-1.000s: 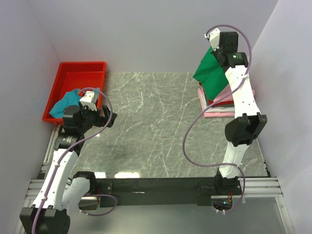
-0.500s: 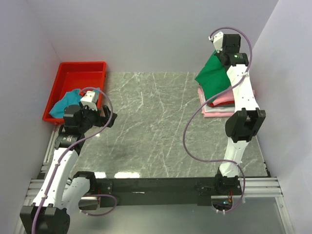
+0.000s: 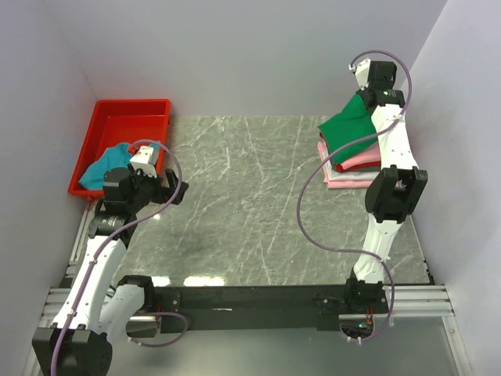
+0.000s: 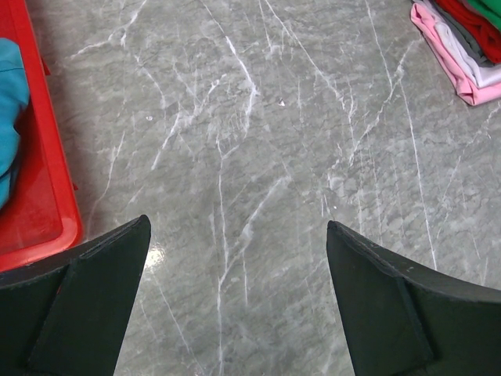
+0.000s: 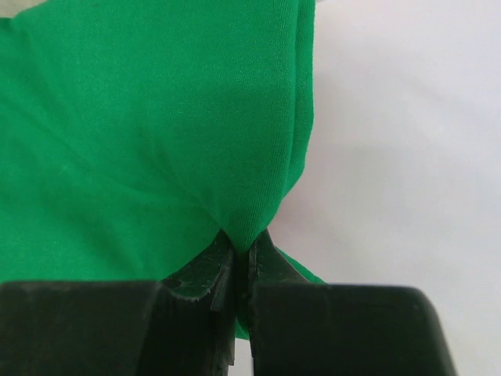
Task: Fold and stack the t-shirts
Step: Neatly place the folded tshirt to the corner
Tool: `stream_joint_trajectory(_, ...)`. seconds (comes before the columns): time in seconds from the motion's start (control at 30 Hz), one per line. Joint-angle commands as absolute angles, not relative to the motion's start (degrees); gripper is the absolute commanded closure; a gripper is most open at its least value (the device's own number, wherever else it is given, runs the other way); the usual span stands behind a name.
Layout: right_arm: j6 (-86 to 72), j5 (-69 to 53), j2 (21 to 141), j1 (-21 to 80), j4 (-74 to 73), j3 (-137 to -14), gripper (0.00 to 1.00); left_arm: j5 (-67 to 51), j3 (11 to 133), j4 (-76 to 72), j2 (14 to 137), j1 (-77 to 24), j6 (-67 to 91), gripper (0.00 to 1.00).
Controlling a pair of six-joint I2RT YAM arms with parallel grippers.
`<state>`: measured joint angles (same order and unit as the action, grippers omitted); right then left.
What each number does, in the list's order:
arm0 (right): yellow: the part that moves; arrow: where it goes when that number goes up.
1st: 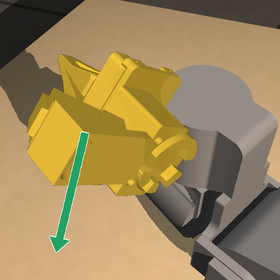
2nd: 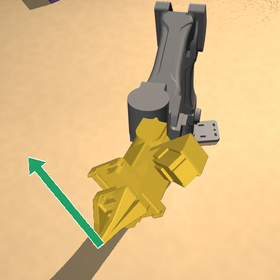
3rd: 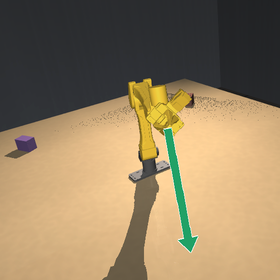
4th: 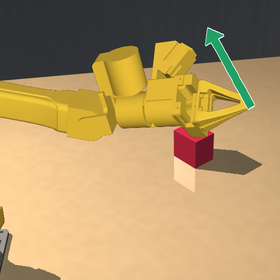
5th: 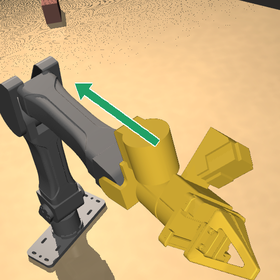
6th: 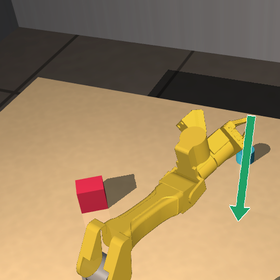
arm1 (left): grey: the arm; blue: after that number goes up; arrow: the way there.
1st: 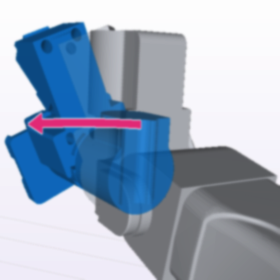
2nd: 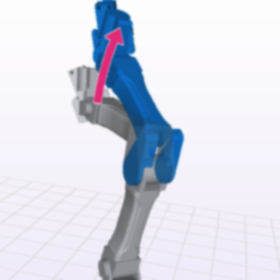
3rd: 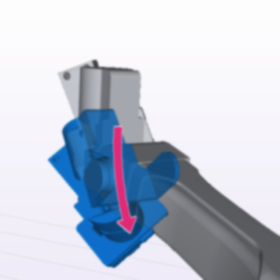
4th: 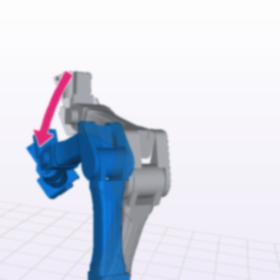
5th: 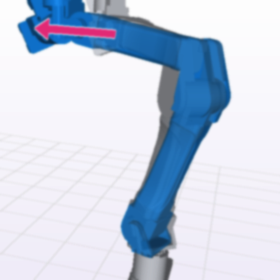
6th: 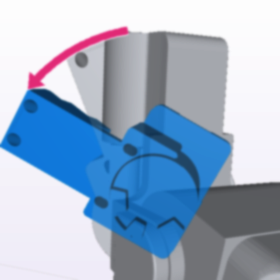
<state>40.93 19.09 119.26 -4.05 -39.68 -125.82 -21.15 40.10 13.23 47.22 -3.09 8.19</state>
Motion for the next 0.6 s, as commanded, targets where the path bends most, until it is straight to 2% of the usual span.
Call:
stream_joint_trajectory(0.0,41.7,20.9,119.4,-5.6,-34.2,-124.4,1.0,-21.6,40.3,12.0,47.3,-3.3,7.4,0.01)
stream_joint_trajectory(0.47,41.9,22.8,122.8,-9.5,-30.1,-120.9,1.0,-21.5,40.2,12.1,48.0,-3.3,7.3,0.01)
stream_joint_trajectory(0.53,41.8,23.7,123.0,-9.9,-29.2,-119.4,0.94,-21.6,40.2,12.1,48.1,-3.3,7.3,0.01)
stream_joint_trajectory(0.57,42.1,24.4,123.1,-10.1,-27.3,-118.7,0.78,-21.6,40.3,12.1,48.1,-3.3,7.3,0.0)
